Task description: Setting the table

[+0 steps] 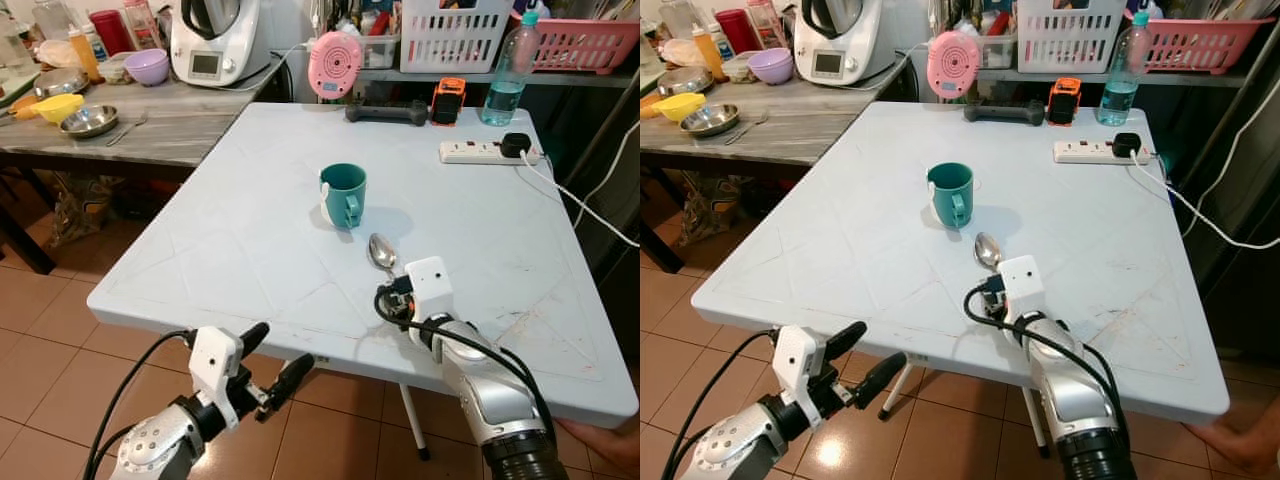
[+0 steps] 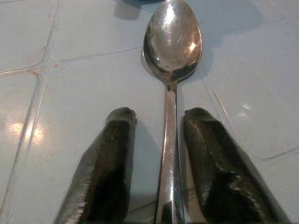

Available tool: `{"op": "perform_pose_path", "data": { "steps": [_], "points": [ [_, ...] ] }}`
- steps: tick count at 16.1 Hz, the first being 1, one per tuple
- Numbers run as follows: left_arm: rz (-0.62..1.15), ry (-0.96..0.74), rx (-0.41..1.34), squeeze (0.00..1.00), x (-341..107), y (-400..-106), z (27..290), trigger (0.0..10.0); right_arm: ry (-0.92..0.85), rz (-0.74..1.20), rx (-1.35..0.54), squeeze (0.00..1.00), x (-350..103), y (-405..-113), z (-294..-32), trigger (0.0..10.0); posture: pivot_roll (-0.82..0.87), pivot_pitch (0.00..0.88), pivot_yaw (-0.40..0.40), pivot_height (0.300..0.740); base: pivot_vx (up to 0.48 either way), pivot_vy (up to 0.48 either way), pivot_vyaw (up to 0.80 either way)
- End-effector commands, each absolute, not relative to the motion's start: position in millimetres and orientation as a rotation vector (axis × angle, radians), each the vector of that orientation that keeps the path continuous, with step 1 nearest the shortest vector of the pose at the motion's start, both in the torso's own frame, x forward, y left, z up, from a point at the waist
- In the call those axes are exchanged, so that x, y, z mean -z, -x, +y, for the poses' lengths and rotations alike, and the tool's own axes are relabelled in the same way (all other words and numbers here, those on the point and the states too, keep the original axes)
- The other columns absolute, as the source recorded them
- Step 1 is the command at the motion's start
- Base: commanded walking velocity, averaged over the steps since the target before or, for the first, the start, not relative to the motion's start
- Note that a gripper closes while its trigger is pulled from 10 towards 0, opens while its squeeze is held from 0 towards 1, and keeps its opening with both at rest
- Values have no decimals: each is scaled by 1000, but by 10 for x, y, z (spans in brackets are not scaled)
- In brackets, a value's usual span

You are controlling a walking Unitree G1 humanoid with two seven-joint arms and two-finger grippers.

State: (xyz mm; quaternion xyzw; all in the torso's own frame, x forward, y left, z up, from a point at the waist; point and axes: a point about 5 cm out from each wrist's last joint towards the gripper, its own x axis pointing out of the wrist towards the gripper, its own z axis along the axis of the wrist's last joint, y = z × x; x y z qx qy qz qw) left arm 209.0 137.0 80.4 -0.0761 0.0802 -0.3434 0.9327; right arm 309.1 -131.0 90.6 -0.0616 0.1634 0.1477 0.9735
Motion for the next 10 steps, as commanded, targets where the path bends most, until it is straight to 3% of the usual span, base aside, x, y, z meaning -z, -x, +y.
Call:
{"op": "perform_pose_path", "data": {
  "steps": [1,10],
  "points": [
    [178,134,688,0,-769,-2089,1453,10000,121,375,-286,0,-848,-3081,-1337,0,-141,50,84,740,0,0,0],
    [199,127,699,0,-687,-2075,1452,10000,89,425,-268,0,-790,-3018,-1408,0,-141,56,98,740,0,0,0]
  ]
}}
